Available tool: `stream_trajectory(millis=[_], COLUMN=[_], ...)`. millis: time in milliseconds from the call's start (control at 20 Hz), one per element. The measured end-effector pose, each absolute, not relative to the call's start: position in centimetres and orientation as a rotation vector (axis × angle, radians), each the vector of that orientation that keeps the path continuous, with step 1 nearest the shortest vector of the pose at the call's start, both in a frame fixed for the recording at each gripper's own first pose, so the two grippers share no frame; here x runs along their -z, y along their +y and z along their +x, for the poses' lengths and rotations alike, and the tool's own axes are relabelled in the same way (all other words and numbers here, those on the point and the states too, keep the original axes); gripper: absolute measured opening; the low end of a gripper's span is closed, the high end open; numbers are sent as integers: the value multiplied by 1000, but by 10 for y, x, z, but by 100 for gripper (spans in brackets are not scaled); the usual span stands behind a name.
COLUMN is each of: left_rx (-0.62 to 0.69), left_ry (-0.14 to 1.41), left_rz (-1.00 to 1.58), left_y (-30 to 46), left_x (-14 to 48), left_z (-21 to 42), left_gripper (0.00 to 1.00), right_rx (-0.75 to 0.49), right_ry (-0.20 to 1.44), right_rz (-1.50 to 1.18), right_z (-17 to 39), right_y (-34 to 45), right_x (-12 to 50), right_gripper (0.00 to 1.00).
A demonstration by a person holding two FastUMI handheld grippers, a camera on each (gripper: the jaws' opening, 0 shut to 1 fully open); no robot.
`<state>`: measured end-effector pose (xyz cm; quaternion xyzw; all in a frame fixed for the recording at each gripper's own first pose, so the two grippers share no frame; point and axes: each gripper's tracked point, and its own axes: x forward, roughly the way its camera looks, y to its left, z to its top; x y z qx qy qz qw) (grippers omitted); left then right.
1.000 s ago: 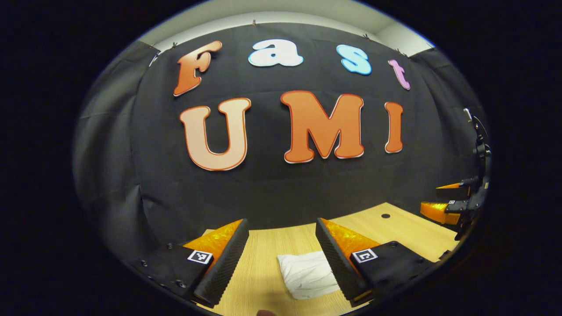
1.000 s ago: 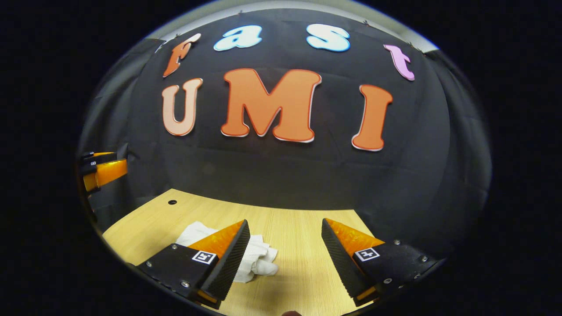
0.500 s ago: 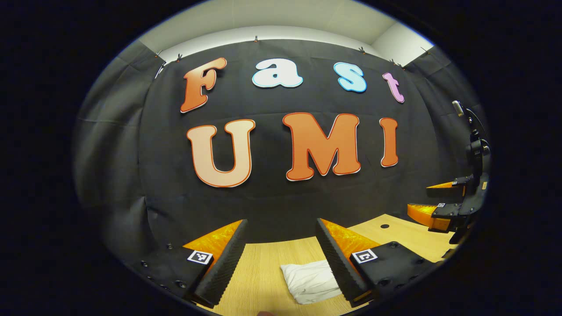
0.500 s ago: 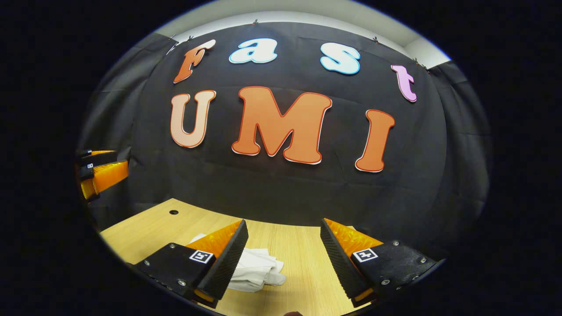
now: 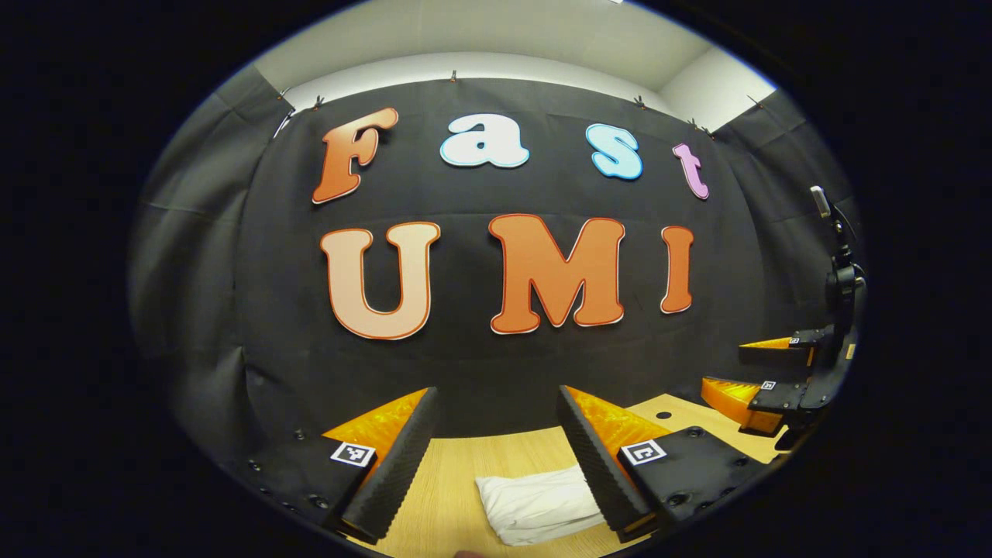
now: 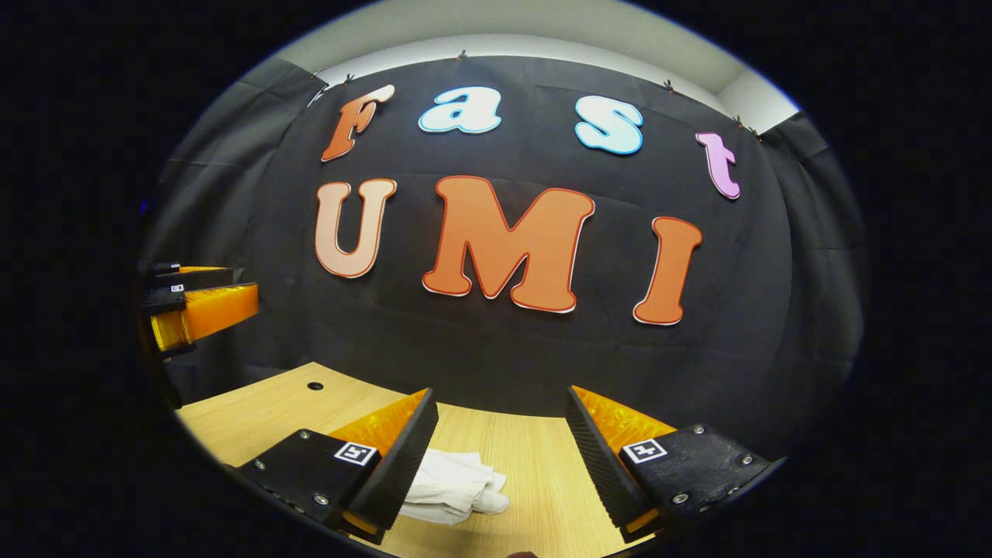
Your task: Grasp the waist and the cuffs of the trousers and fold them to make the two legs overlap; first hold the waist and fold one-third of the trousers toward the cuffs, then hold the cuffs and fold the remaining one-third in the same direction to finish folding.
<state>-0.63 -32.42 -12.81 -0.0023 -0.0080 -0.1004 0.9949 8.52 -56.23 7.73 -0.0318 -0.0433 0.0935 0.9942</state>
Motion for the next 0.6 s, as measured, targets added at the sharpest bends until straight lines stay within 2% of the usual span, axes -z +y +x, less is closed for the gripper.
stream_trajectory(millis=[600], left_rx=[181], left_ry=[-12], left_rz=[14], left_y=[-318], left_x=[129], left_z=[-16], left_gripper=[100], right_rx=[-133], right_ry=[-63], right_rz=[-31], right_z=[90], right_y=[-588], right_x=[-73], right_gripper=[99])
